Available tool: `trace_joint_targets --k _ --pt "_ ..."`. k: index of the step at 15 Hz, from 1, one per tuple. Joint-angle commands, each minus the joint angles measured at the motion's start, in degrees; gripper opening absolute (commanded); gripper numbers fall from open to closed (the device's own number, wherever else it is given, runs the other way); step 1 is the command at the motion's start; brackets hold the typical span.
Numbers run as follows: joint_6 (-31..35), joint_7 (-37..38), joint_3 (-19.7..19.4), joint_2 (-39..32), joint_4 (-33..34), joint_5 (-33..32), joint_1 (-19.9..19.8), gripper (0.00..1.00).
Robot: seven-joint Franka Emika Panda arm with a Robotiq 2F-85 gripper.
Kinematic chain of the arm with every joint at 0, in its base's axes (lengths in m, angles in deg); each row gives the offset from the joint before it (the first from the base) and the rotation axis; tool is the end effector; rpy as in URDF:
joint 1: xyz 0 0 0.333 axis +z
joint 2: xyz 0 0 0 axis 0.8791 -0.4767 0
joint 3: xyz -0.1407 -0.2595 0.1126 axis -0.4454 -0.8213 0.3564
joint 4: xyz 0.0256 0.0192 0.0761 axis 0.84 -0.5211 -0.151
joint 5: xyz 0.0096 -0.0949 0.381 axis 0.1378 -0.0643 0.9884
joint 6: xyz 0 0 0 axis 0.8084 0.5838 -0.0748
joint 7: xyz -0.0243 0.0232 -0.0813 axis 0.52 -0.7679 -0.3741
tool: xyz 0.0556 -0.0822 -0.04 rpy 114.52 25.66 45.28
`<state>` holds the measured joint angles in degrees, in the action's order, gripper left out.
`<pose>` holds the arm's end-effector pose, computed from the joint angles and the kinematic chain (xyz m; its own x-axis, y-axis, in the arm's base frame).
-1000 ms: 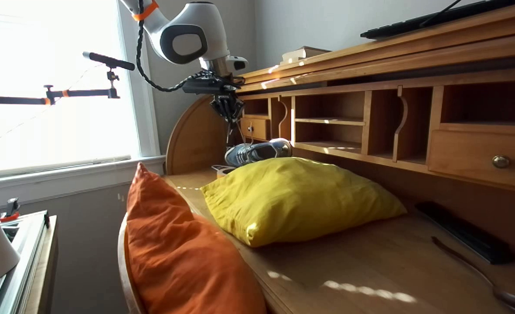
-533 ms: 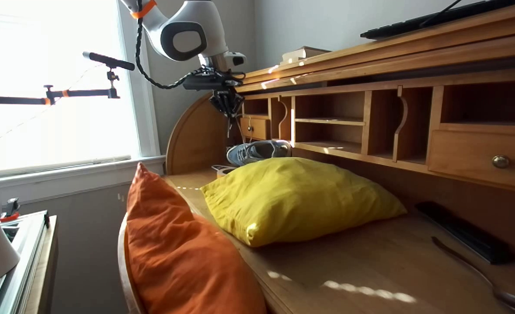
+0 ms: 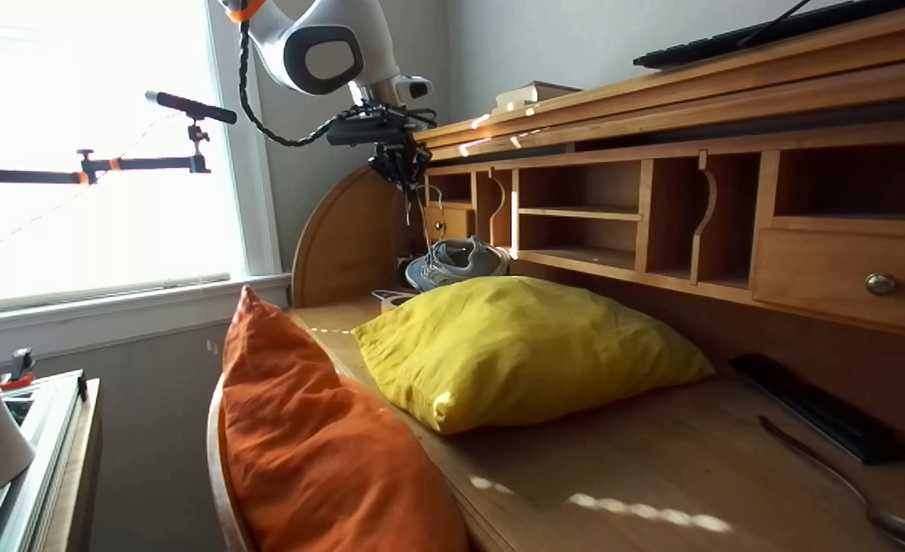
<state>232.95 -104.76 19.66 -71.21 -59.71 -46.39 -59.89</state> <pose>0.5502 0.1019 0.3918 0.7416 0.4767 0.4719 0.5303 -0.8475 0.0228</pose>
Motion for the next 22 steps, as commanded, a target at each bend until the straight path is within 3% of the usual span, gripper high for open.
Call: trace_joint_targets --k 1,20,22 --pt "-0.60 -3.63 0.07 1.74 0.37 0.88 -0.06 0.01" --pt "-4.33 -6.59 0.18 6.87 3.28 0.53 0.16 0.01" --pt "-5.34 -5.79 -2.22 8.28 3.07 -0.49 2.70 0.01"
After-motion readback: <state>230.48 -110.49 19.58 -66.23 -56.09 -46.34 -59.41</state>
